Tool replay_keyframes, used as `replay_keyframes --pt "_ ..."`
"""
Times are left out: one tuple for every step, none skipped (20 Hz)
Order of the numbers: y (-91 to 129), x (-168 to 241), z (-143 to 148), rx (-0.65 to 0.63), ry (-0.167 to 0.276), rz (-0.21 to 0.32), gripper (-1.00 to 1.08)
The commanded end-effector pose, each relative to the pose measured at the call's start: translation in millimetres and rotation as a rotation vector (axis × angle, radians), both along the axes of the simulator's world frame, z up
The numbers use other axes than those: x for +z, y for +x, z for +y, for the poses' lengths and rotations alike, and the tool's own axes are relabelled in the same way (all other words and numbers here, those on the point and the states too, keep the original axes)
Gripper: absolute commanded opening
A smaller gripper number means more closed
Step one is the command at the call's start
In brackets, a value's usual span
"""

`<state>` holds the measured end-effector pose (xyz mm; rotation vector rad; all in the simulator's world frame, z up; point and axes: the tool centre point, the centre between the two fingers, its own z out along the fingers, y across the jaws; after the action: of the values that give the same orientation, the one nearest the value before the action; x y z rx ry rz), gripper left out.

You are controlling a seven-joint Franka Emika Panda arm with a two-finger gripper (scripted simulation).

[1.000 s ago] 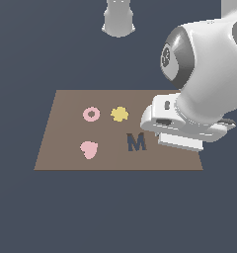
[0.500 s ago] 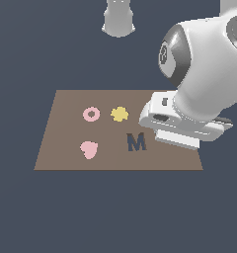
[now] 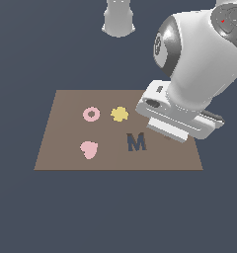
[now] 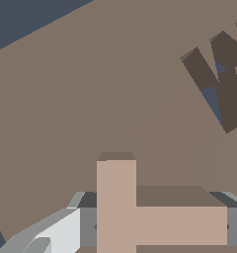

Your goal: Insert a designated object into the corresponding slot on a board.

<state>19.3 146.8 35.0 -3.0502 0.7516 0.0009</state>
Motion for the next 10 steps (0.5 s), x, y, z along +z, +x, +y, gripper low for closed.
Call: replay_keyframes --pt "-9 1 -3 -0.075 0.0 -0.001 -1.0" --pt "-13 1 -3 -0.108 0.0 -0.001 -1.0" --pt "-17 1 -4 -0.142 0.0 -0.001 -1.0" --pt "-21 2 -5 -0.178 0.0 -0.001 -1.0" --pt "-25 2 -5 -0.215 0.001 -0.001 -1.0" --pt "-30 2 -6 -0.253 0.001 -0.001 -1.0" --pt "-35 2 -6 -0.292 0.001 -0.001 -1.0" --pt "-40 3 -6 -0.332 0.001 -0.001 -1.0" --pt "-44 3 -6 -0.37 0.001 -0.001 -1.0" --pt "-49 3 -5 -0.407 0.001 -0.001 -1.0"
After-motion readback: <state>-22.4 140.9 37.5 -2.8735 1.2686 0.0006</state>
